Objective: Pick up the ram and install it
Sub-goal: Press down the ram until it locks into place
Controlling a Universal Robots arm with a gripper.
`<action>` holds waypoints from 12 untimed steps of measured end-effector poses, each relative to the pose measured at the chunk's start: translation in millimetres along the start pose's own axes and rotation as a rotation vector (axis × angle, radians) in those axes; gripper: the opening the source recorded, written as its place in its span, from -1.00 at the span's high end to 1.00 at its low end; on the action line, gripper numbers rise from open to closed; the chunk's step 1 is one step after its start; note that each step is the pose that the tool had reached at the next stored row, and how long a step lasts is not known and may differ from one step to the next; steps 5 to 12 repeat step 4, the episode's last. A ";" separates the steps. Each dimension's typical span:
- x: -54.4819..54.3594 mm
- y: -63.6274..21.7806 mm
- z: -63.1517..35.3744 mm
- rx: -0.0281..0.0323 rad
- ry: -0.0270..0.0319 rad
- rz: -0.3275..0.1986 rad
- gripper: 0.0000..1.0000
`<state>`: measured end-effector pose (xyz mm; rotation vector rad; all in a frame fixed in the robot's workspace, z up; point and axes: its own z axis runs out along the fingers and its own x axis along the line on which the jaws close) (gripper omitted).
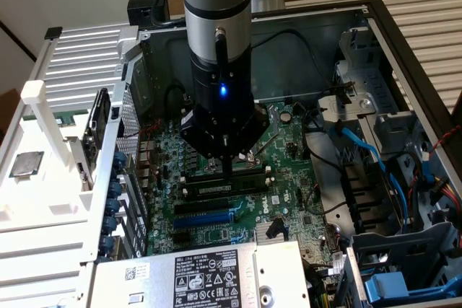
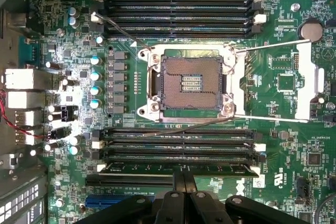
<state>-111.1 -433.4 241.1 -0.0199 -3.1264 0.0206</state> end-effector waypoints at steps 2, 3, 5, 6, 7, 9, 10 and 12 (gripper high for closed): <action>0.0 0.0 0.0 -0.0001 0.0000 0.000 0.80; 0.0 0.0 0.0 -0.0001 0.0000 0.000 0.80; 0.0 0.0 0.0 -0.0001 0.0000 0.000 0.80; 0.0 0.0 0.0 -0.0001 0.0000 0.000 0.80; 0.0 0.0 0.0 -0.0001 0.0000 0.000 0.80; 0.0 0.0 0.0 -0.0001 0.0000 0.000 0.80; 0.0 0.0 0.0 -0.0001 0.0000 0.000 0.80; 0.0 0.0 0.0 -0.0001 0.0000 0.000 0.80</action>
